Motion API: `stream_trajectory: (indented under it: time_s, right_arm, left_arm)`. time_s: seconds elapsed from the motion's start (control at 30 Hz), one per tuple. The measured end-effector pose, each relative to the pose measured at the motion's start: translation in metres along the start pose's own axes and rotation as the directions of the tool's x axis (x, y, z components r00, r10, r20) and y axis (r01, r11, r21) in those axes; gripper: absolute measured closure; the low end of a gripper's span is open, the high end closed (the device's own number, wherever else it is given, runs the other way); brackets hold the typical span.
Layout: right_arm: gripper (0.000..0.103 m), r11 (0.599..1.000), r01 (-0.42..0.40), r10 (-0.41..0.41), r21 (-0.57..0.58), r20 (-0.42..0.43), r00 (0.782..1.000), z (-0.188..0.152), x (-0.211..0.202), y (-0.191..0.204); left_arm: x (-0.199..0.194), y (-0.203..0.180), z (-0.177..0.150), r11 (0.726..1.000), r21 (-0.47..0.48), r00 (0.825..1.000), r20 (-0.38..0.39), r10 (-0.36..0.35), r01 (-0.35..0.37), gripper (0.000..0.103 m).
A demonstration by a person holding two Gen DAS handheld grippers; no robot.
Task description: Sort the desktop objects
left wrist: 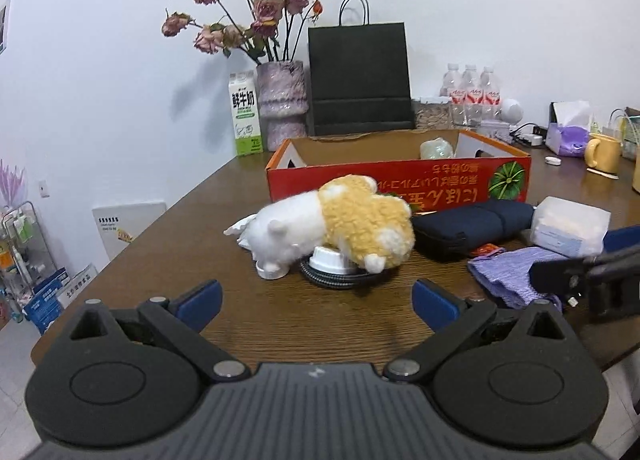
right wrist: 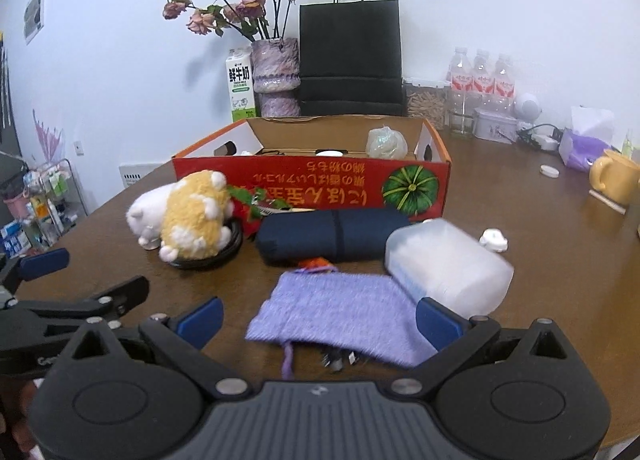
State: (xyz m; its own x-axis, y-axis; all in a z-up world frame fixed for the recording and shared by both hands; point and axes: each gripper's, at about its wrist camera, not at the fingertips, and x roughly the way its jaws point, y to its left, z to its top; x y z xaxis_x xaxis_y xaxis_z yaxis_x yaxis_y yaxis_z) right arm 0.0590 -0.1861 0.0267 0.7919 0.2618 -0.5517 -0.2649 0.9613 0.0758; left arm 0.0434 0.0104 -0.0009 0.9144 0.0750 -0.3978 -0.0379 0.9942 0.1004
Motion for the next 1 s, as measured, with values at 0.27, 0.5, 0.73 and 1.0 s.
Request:
stream_trajectory:
  time_s: [0.27, 0.5, 0.73, 1.0]
  right_arm:
    - [0.000, 1.000, 0.004, -0.004, -0.004, 0.003, 1.000, -0.014, -0.003, 0.005]
    - [0.000, 1.000, 0.000, 0.000, 0.021, 0.006, 1.000, -0.015, -0.001, 0.002]
    - [0.000, 1.000, 0.000, 0.000, 0.021, 0.001, 1.000, -0.018, 0.001, 0.004]
    - [0.000, 1.000, 0.002, -0.001, 0.028, -0.008, 1.000, -0.021, 0.003, 0.002]
  left_arm:
    - [0.001, -0.006, -0.006, 1.000, 0.011, 1.000, -0.016, -0.015, 0.016, 0.000]
    - [0.004, -0.006, -0.008, 1.000, 0.009, 0.999, -0.033, -0.020, 0.020, 0.000]
    - [0.006, -0.005, -0.009, 1.000, 0.007, 0.999, -0.047, -0.020, 0.021, 0.000]
    - [0.009, -0.005, -0.010, 1.000, -0.001, 0.997, -0.071, -0.030, 0.030, 0.000]
